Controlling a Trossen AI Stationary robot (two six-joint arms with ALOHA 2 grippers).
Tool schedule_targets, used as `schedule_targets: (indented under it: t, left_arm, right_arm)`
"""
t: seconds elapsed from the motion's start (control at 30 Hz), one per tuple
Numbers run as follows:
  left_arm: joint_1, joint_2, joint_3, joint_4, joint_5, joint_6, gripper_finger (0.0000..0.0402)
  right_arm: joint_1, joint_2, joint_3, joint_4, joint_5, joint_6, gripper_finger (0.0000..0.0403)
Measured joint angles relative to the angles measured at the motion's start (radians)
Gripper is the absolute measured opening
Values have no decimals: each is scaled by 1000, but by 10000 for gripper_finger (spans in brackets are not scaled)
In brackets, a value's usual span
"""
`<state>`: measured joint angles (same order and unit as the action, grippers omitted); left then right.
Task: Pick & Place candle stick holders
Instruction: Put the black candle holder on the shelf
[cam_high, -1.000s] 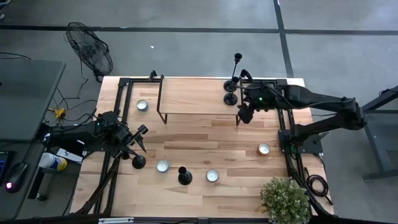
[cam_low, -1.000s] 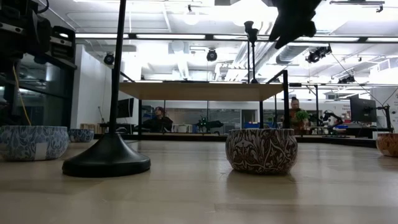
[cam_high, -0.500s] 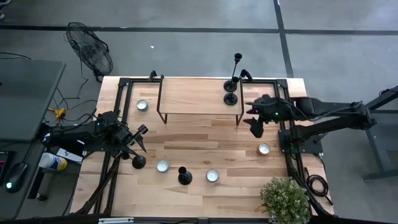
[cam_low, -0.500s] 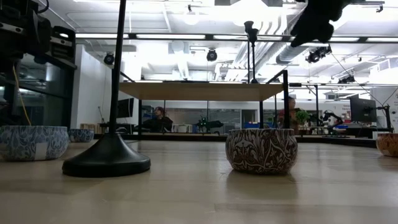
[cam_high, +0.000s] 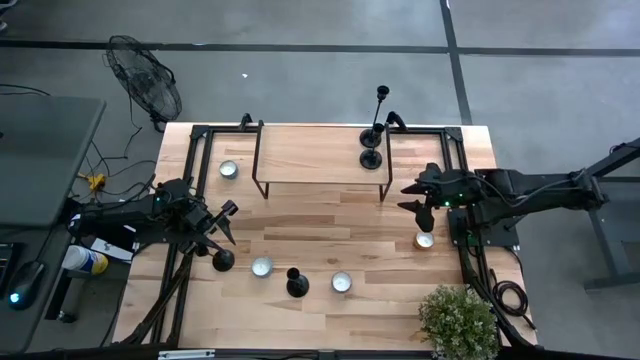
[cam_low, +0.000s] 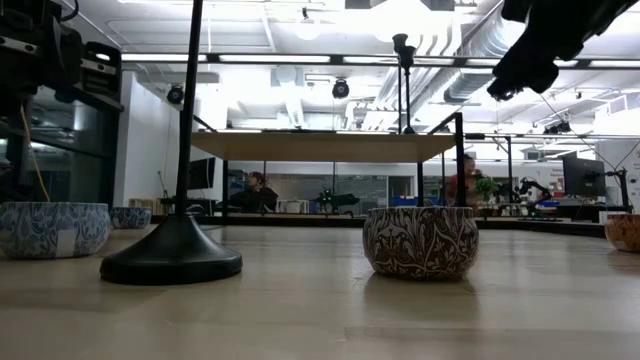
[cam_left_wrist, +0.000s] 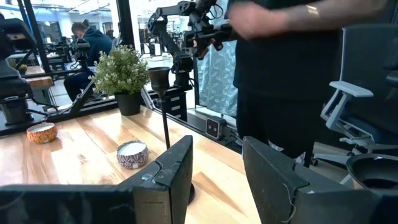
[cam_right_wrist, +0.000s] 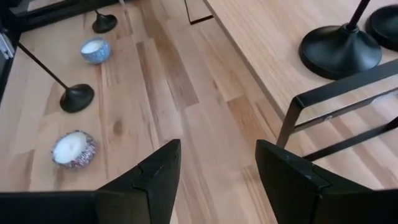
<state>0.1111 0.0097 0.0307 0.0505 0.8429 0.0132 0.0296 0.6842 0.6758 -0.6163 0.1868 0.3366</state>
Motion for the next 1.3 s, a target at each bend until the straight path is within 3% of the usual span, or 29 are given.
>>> schedule_targets:
  t: [0.63, 1.0, 1.3]
  left_arm:
    - [0, 0, 0, 1, -1, -1, 137]
    - [0, 0, 0, 7, -333, -18, 137]
    - [0, 0, 0, 5, -382, -18, 137]
  right_arm:
    - [0, 1, 0, 36, 41, -45, 200]
    - [0, 3, 0, 84, 73, -11, 200]
    - [0, 4, 0, 83, 103, 56, 200]
